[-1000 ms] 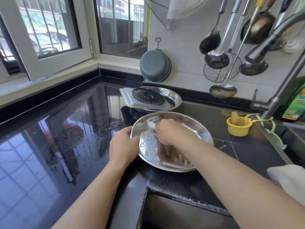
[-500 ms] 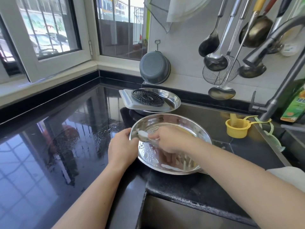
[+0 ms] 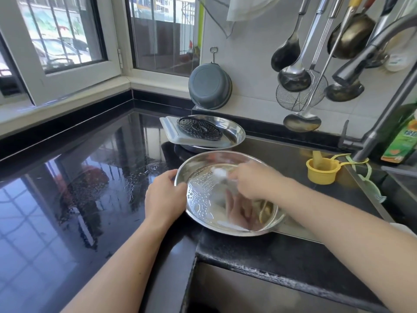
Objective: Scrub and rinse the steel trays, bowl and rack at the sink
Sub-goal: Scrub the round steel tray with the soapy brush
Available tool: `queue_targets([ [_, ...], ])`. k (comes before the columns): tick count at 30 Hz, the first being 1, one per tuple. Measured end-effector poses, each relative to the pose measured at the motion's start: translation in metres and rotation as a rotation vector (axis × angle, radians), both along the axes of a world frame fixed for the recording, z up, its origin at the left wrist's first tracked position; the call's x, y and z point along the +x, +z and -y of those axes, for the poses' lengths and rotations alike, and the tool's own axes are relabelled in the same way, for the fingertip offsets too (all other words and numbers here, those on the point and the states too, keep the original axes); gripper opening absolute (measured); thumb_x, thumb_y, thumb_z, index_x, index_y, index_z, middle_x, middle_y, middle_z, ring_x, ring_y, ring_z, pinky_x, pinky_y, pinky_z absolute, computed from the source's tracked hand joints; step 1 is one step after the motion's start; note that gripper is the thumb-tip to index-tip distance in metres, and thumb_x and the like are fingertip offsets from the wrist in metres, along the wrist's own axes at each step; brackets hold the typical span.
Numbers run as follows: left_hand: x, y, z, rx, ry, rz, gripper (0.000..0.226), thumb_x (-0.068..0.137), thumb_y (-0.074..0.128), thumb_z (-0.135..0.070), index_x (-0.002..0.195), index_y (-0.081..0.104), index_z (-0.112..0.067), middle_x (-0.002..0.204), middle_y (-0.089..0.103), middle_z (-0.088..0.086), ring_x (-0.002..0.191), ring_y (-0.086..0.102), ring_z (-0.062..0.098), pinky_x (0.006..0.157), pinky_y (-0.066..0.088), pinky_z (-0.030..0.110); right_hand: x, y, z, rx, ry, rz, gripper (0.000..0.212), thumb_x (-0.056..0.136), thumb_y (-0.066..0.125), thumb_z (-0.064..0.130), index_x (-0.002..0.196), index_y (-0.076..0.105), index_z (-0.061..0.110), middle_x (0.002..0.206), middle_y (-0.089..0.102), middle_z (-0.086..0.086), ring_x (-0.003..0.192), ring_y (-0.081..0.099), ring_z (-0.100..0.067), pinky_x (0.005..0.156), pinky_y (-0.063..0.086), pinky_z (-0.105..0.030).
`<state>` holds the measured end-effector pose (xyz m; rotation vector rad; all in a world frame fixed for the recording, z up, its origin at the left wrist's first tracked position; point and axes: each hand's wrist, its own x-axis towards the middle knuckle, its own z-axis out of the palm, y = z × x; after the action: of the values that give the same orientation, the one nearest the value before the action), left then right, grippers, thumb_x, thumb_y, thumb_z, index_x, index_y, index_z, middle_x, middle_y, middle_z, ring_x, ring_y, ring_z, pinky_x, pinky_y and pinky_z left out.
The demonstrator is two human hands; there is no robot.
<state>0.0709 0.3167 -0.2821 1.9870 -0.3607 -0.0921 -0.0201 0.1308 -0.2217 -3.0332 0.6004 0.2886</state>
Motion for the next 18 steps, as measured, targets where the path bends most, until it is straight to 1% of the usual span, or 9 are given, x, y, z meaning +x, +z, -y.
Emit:
queue_targets([
  [2,0.0,0.0,0.0,-0.017,-0.004,0.001,0.017,0.087,0.066,-0.027,0.086,0.076,-0.04,0.078,0.074,-0.019,0.086,0.07,0.014,0.082,0.056,0.036,-0.002,0.008,0.024,-0.061,-0.102,0.04,0.044,0.098,0.034,0.011,0.131,0.062,0.022,0.12,0.061,-0.012,0.099,0.059,-0.033,0.082,0.052,-0.04],
  [4,-0.001,0.001,0.0,-0.02,-0.001,0.0,0.017,0.087,0.066,-0.026,0.088,0.077,-0.039,0.078,0.074,-0.018,0.086,0.07,0.013,0.081,0.056,0.035,-0.003,0.006,0.027,-0.032,-0.095,-0.003,0.051,0.097,0.033,0.007,0.136,0.061,0.024,0.129,0.059,-0.013,0.105,0.058,-0.033,0.088,0.052,-0.039],
  [5,-0.001,0.001,0.0,-0.019,0.0,0.002,0.016,0.087,0.067,-0.026,0.087,0.077,-0.039,0.077,0.074,-0.019,0.085,0.069,0.013,0.08,0.055,0.034,-0.004,0.004,0.02,0.001,-0.058,-0.024,0.049,0.098,0.034,0.006,0.134,0.062,0.022,0.124,0.061,-0.011,0.098,0.058,-0.028,0.083,0.051,-0.035],
  [7,-0.001,0.001,0.001,-0.018,0.008,-0.002,0.017,0.086,0.067,-0.027,0.08,0.074,-0.04,0.075,0.072,-0.021,0.085,0.069,0.011,0.078,0.054,0.033,-0.008,-0.003,0.004,0.111,0.016,-0.054,0.043,0.098,0.039,0.007,0.128,0.067,0.021,0.1,0.065,-0.006,0.072,0.051,-0.016,0.063,0.044,-0.028],
  [9,-0.001,0.002,0.0,-0.015,0.014,-0.006,0.024,0.085,0.067,-0.025,0.074,0.07,-0.045,0.073,0.071,-0.024,0.085,0.068,0.01,0.078,0.052,0.033,-0.01,0.002,0.004,0.131,0.011,-0.056,0.049,0.098,0.04,0.006,0.13,0.067,0.031,0.094,0.063,-0.002,0.063,0.047,-0.013,0.055,0.039,-0.025],
  [10,-0.001,0.002,0.001,-0.011,0.014,-0.006,0.026,0.085,0.067,-0.025,0.073,0.069,-0.047,0.073,0.071,-0.024,0.086,0.069,0.01,0.078,0.052,0.032,-0.009,0.003,0.012,0.088,-0.01,-0.036,0.053,0.097,0.039,0.006,0.134,0.064,0.035,0.101,0.06,-0.003,0.069,0.051,-0.015,0.059,0.042,-0.025],
  [13,-0.003,0.002,0.0,-0.015,0.006,-0.009,0.026,0.085,0.067,-0.025,0.073,0.069,-0.048,0.077,0.073,-0.021,0.088,0.069,0.013,0.082,0.055,0.034,-0.013,0.005,0.029,-0.039,-0.099,0.01,0.051,0.095,0.034,0.006,0.134,0.062,0.024,0.12,0.056,-0.012,0.092,0.055,-0.031,0.081,0.052,-0.037],
  [17,-0.003,0.003,0.0,-0.028,0.018,-0.012,0.028,0.084,0.068,-0.024,0.07,0.067,-0.048,0.074,0.072,-0.022,0.087,0.069,0.011,0.08,0.053,0.033,-0.017,-0.003,0.011,0.087,-0.047,-0.014,0.051,0.098,0.04,0.009,0.137,0.062,0.034,0.127,0.06,-0.006,0.1,0.055,-0.027,0.073,0.043,-0.025],
  [18,-0.003,0.003,0.0,-0.026,0.022,-0.013,0.029,0.084,0.068,-0.023,0.07,0.066,-0.048,0.074,0.072,-0.022,0.087,0.068,0.011,0.08,0.053,0.033,-0.017,-0.003,0.013,0.083,-0.055,-0.01,0.052,0.098,0.04,0.01,0.137,0.062,0.035,0.126,0.06,-0.006,0.1,0.056,-0.028,0.075,0.043,-0.025],
])
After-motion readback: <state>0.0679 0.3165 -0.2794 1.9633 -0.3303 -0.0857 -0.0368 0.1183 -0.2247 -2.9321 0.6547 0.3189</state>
